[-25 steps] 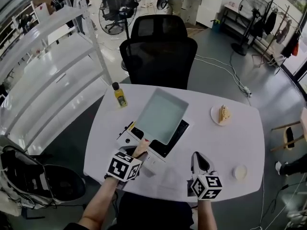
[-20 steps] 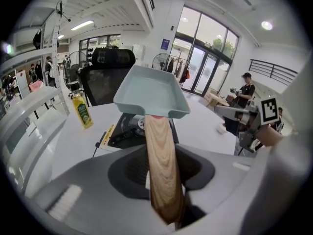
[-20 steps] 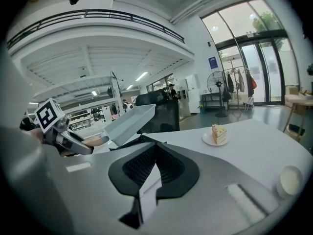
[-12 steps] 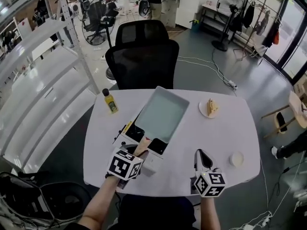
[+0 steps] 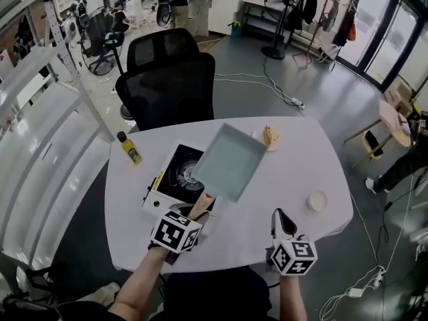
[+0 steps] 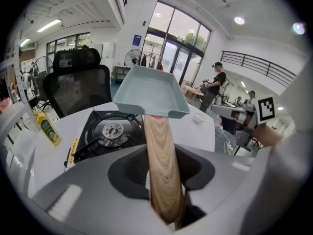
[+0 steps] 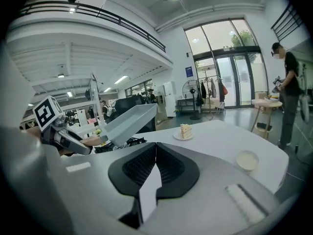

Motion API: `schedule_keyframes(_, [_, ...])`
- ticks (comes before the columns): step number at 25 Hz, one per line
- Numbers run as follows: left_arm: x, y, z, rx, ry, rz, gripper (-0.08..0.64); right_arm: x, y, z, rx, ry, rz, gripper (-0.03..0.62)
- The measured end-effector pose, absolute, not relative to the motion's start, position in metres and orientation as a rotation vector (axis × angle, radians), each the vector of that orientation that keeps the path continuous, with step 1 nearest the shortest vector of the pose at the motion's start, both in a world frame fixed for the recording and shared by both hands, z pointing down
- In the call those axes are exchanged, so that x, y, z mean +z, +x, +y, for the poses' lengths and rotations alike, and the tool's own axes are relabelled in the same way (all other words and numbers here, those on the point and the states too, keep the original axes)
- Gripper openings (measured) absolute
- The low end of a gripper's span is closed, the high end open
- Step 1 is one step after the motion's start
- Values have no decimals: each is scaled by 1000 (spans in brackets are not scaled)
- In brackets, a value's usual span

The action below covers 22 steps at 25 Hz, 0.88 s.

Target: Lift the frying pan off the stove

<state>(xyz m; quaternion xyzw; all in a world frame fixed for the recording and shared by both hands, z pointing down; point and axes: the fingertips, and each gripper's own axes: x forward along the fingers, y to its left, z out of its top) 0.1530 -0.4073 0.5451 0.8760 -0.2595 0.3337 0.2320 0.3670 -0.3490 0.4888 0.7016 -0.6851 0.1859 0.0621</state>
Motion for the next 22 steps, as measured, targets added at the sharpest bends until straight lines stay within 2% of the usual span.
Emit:
schedule_keyframes(12, [561, 198, -377, 993, 2465, -520, 187, 493, 401, -295, 575, 2289, -1911, 6])
schedule_keyframes(22, [577, 222, -356, 1051, 2482, -404, 186, 481, 427, -271, 451, 2445, -1796, 5])
